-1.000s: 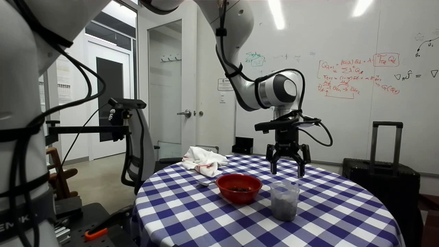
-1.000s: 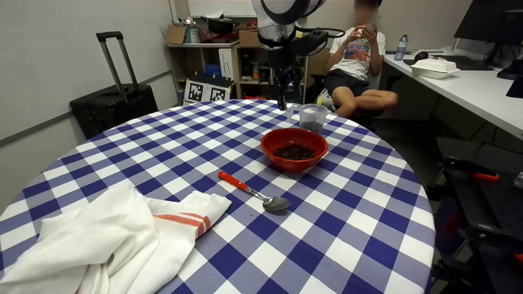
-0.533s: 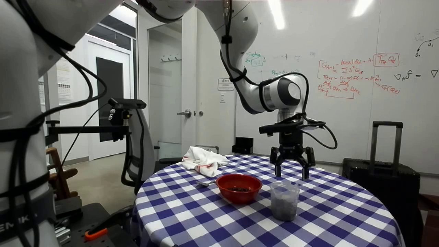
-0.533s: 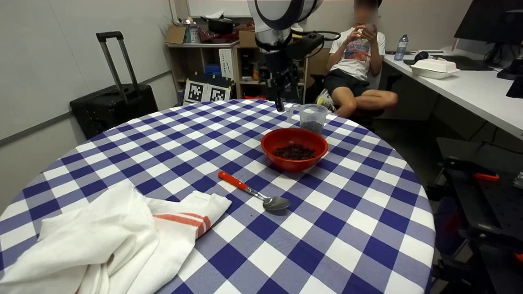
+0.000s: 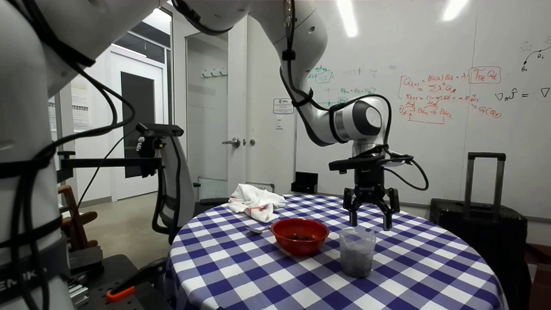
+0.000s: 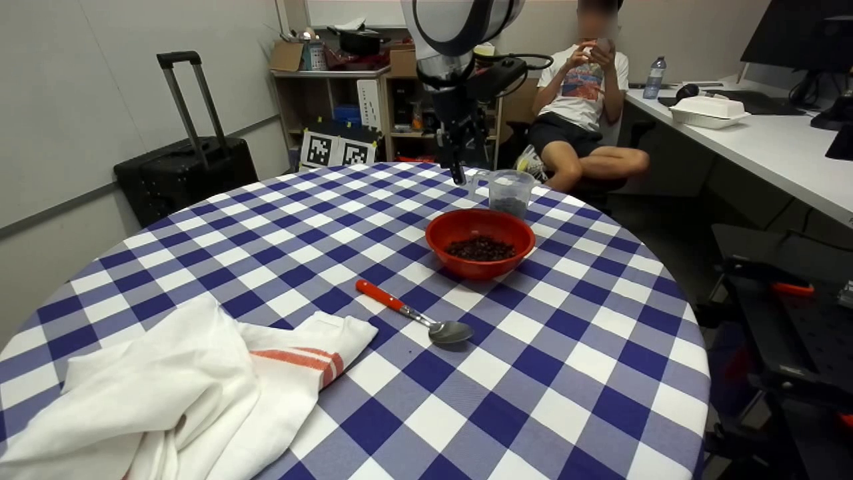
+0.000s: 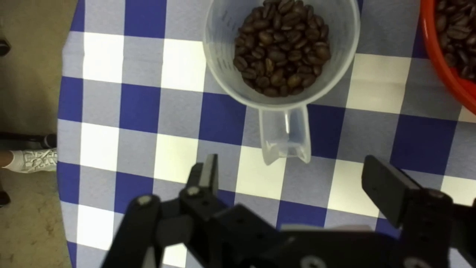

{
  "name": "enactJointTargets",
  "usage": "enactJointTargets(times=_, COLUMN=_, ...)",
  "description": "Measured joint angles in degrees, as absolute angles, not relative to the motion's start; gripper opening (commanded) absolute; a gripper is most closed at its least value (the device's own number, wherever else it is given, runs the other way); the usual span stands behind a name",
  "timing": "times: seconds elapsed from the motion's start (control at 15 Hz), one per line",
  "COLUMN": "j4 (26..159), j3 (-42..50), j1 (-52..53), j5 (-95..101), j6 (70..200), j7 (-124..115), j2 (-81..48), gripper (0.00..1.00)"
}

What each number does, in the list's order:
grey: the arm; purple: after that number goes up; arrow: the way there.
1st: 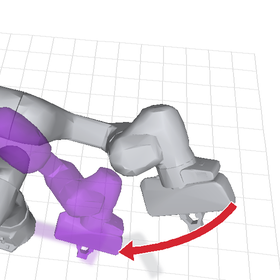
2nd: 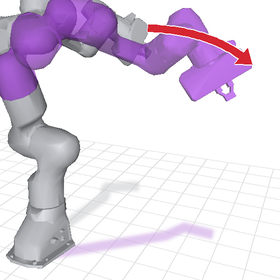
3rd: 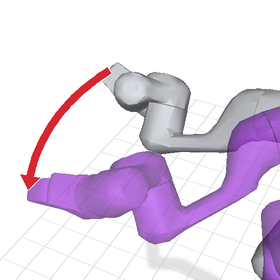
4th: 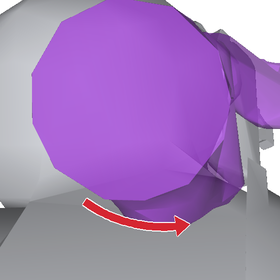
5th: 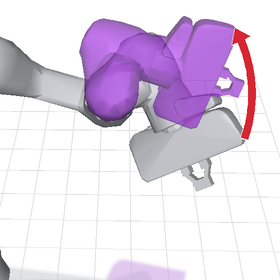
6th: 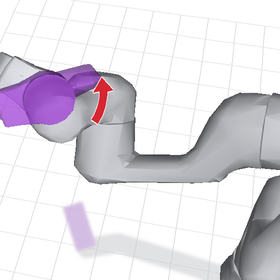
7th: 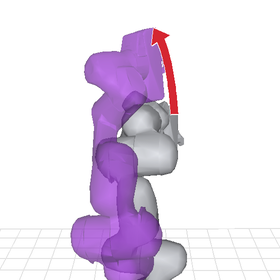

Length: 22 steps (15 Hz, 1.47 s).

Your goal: Place the contents in the clear jug into the red bowl

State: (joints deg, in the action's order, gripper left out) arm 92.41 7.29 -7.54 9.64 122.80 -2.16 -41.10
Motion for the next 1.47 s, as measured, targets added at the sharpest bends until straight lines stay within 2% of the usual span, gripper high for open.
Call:
enactJointTargets(times=0.53, j4=92.06, j3=7.89, j1=-8.06, j5=9.66, j6=122.31, j7=-2.16, j2=-41.76, gripper=0.05)
enactJointTargets(times=1.0, j4=92.14, j3=6.18, j1=-7.81, j5=9.69, j6=118.65, j7=4.11, j2=-40.27, gripper=0.06)
enactJointTargets(times=1.47, j4=93.69, j3=3.14, j1=-6.31, j5=10.86, j6=110.67, j7=14.87, j2=-31.14, gripper=0.06)
